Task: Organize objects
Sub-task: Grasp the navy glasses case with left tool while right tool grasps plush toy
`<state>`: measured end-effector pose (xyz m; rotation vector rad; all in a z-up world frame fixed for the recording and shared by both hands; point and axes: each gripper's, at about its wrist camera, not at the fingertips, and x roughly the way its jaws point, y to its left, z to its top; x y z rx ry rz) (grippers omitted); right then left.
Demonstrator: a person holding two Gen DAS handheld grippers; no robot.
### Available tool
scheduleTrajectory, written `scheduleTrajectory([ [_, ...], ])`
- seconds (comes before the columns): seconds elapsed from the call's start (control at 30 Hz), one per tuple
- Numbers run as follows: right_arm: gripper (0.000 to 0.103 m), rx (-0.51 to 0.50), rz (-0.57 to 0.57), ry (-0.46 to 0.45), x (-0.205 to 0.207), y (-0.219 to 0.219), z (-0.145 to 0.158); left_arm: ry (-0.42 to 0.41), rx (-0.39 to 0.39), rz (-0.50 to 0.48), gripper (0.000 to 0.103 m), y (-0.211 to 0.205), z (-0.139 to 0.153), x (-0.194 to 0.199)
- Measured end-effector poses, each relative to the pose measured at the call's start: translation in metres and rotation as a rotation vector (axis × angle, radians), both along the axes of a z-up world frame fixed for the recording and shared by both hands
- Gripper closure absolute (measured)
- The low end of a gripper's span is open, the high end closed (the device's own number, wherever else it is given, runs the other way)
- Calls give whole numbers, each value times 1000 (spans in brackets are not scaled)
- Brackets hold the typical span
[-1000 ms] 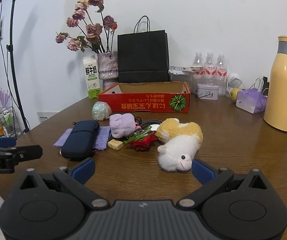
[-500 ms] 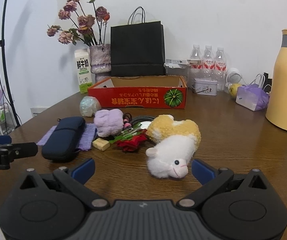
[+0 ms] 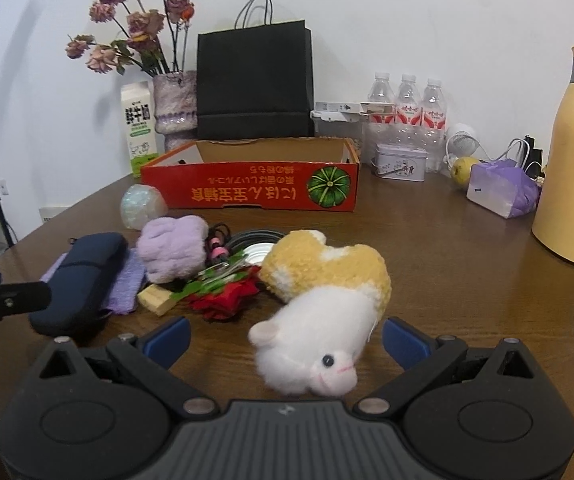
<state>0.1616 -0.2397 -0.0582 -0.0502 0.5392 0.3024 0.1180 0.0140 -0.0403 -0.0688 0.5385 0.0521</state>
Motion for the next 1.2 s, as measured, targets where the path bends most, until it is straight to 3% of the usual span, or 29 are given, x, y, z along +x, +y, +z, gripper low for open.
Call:
scheduleTrajectory([
  [0.4, 23, -64, -23, 62, 49, -6, -15, 24, -1, 64, 0, 6, -3, 21],
  [0.53, 39, -48, -33, 60, 52, -13, -19, 37, 1, 74, 0, 4, -6, 26],
  [0.7, 51, -14, -24, 66, 52, -21, -20, 50, 7, 78, 0, 0, -8, 28],
  [1.0, 53, 13, -58, -57, 36, -30, -9, 57, 44, 135, 0, -6, -8, 43],
  [1.2, 53, 30, -70, -86, 34, -34, -6, 79, 63, 182, 2, -12, -10, 61],
])
